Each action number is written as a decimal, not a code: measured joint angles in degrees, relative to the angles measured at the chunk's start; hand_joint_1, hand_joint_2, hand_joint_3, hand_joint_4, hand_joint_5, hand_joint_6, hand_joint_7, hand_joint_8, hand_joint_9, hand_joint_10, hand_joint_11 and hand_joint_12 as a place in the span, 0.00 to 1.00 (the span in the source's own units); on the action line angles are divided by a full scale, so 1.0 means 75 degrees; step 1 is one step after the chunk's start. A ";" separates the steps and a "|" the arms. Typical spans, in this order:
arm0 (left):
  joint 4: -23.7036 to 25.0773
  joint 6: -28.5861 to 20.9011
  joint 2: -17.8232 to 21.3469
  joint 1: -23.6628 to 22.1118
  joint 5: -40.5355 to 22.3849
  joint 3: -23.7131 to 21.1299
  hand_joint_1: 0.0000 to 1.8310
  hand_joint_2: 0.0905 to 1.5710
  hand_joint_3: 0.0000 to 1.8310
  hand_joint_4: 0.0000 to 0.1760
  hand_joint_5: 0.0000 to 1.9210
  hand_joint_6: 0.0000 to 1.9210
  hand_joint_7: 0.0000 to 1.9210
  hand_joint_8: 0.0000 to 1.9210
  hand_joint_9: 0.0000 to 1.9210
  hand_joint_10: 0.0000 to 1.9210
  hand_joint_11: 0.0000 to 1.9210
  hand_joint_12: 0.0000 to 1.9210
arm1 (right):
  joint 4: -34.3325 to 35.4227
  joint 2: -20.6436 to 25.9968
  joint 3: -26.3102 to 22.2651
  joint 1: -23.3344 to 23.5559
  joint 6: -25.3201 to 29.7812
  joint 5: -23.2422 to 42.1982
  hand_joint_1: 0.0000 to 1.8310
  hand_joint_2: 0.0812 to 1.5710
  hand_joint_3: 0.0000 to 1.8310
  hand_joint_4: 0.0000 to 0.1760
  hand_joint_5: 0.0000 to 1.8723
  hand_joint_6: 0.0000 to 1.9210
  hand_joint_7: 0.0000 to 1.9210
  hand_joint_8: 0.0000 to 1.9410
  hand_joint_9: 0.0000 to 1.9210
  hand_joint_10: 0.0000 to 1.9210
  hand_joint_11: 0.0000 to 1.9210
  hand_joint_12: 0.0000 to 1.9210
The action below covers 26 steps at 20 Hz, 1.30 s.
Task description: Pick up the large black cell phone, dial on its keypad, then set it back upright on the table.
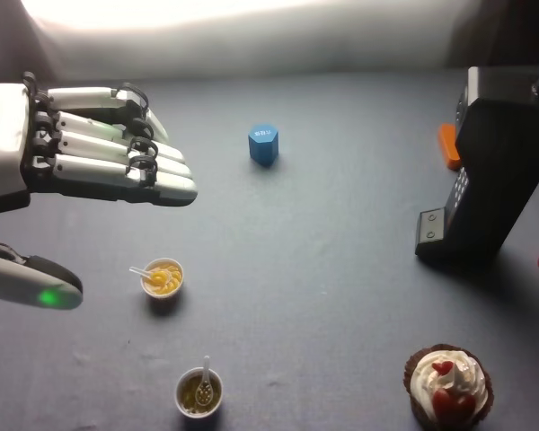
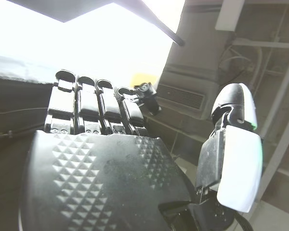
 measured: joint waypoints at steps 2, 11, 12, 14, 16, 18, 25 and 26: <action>-0.0035 0.0029 0.0000 0.0000 -0.0009 0.0000 0.00 0.77 0.00 0.00 0.20 0.00 0.24 0.00 0.24 0.00 0.05 0.49 | 0.0006 0.0396 -0.0303 -0.0038 0.0309 -0.0020 0.24 0.53 0.00 0.16 0.03 0.00 0.05 0.00 0.04 0.00 0.00 0.20; -0.0012 0.0184 0.0000 0.0009 -0.0003 0.0000 0.00 0.77 0.00 0.00 0.20 0.00 0.24 0.00 0.24 0.01 0.04 0.50 | 0.0099 0.1515 -0.1204 -0.0364 0.1037 0.0061 0.18 0.57 0.00 0.17 0.11 0.01 0.10 0.00 0.08 0.00 0.00 0.36; -0.0015 0.0192 0.0000 0.0009 -0.0015 0.0000 0.00 0.77 0.00 0.00 0.20 0.00 0.24 0.00 0.24 0.01 0.04 0.50 | 0.0154 0.1609 -0.1256 -0.0513 0.1183 0.0050 0.18 0.57 0.00 0.17 0.11 0.01 0.10 0.00 0.08 0.00 0.00 0.36; -0.0015 0.0192 0.0000 0.0009 -0.0023 0.0000 0.00 0.76 0.00 0.00 0.20 0.00 0.25 0.00 0.25 0.00 0.06 0.48 | 0.0458 0.1740 -0.1306 -0.0831 0.1632 0.0041 0.18 0.58 0.00 0.13 0.10 0.00 0.10 0.00 0.08 0.00 0.00 0.39; 0.0003 0.0192 0.0000 0.0009 -0.0012 0.0032 0.00 0.76 0.00 0.00 0.22 0.01 0.25 0.00 0.26 0.01 0.06 0.48 | 0.0761 0.1807 -0.1335 -0.0968 0.1999 0.0003 0.17 0.58 0.00 0.10 0.09 0.00 0.09 0.00 0.08 0.00 0.00 0.35; 0.0009 0.0195 -0.0006 0.0006 -0.0003 0.0087 0.00 0.76 0.00 0.00 0.22 0.01 0.26 0.01 0.27 0.01 0.07 0.49 | 0.0781 0.1789 -0.1329 -0.0968 0.2005 0.0000 0.17 0.60 0.00 0.08 0.08 0.00 0.08 0.00 0.08 0.00 0.00 0.32; 0.0076 0.0198 -0.0006 -0.0248 0.0009 0.0216 0.00 0.76 0.00 0.00 0.19 0.00 0.31 0.01 0.26 0.00 0.06 0.48 | 0.0583 0.1652 -0.1492 -0.0836 0.2020 -0.0032 0.19 0.58 0.00 0.12 0.09 0.00 0.08 0.00 0.08 0.00 0.00 0.28; 0.0096 0.0198 -0.0006 -0.0289 0.0012 0.0216 0.00 0.76 0.00 0.00 0.19 0.00 0.31 0.01 0.26 0.00 0.05 0.48 | 0.0577 0.1676 -0.1550 -0.0831 0.2017 -0.0015 0.19 0.58 0.00 0.12 0.09 0.00 0.08 0.00 0.08 0.00 0.00 0.27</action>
